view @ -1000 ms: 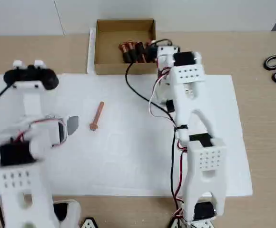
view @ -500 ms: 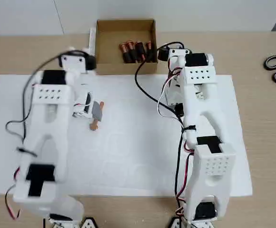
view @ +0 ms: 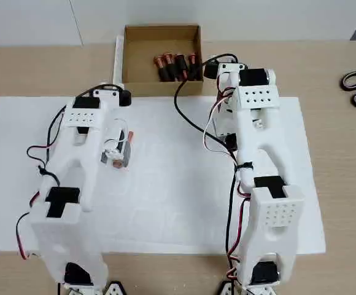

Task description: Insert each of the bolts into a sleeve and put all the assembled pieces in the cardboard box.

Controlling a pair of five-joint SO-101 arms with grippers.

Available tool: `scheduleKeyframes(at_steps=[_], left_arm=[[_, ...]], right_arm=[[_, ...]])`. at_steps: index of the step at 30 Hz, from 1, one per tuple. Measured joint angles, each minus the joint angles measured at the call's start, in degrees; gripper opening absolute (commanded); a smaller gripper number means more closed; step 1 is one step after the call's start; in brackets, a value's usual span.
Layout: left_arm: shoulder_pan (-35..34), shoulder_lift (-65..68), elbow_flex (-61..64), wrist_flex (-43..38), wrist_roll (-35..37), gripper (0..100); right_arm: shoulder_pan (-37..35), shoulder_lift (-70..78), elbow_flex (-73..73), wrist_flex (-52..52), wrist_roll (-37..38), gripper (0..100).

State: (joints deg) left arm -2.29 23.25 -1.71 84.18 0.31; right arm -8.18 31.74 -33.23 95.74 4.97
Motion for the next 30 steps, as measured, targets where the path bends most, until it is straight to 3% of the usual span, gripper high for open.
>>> scheduleKeyframes(at_steps=[23, 30], left_arm=[[4.13, 0.70, 0.00, -3.78, -0.26, 17], [4.40, 0.70, 0.00, -4.31, -0.09, 5]], right_arm=[[0.00, 0.00, 0.00, 0.00, 0.00, 0.3], [0.00, 0.00, 0.00, 0.00, 0.00, 0.3]])
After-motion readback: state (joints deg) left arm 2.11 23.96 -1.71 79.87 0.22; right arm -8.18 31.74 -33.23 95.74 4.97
